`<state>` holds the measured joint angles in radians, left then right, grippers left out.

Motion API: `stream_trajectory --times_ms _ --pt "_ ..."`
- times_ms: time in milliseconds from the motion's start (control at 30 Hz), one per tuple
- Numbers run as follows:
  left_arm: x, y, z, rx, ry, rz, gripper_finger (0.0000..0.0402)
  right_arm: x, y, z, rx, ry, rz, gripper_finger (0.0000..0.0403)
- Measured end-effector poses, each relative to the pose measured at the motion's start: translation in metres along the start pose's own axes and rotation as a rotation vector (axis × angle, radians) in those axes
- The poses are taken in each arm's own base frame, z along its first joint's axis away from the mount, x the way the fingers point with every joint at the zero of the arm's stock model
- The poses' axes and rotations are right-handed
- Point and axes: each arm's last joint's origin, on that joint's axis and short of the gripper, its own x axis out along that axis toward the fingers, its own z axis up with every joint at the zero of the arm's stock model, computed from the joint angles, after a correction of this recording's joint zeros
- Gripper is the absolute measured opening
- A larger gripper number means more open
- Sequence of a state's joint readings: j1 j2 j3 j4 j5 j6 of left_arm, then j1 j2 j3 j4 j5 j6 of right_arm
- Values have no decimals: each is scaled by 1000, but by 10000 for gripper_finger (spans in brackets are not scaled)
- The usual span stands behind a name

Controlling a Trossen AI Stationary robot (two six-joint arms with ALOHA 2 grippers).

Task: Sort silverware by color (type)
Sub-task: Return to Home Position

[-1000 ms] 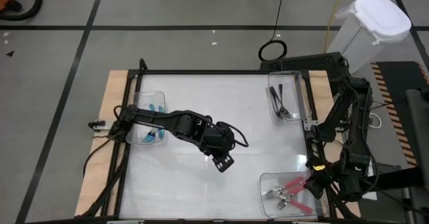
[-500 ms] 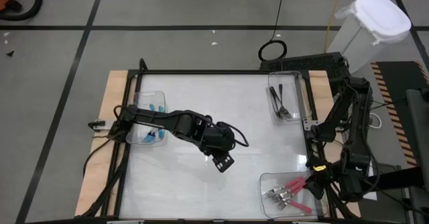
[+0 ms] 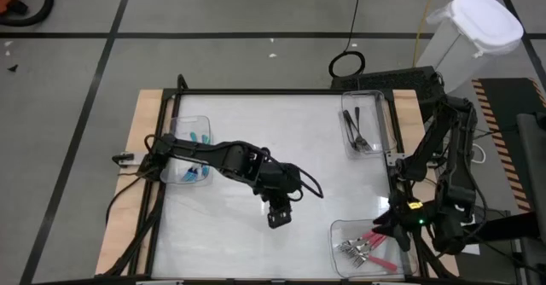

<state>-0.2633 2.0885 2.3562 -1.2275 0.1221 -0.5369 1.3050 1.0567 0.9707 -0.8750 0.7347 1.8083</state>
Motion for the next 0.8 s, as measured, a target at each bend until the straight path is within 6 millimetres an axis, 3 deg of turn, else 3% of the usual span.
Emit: stream_trajectory --times_ms 433,600,800 --pt "-5 17 15 85 -83 36 173 -30 23 60 -556 -121 78 56" --pt "-30 19 24 115 -217 34 113 -54 23 89 -820 -208 100 8" --pt "-68 22 29 225 -373 87 25 -87 8 122 -868 -305 117 5"
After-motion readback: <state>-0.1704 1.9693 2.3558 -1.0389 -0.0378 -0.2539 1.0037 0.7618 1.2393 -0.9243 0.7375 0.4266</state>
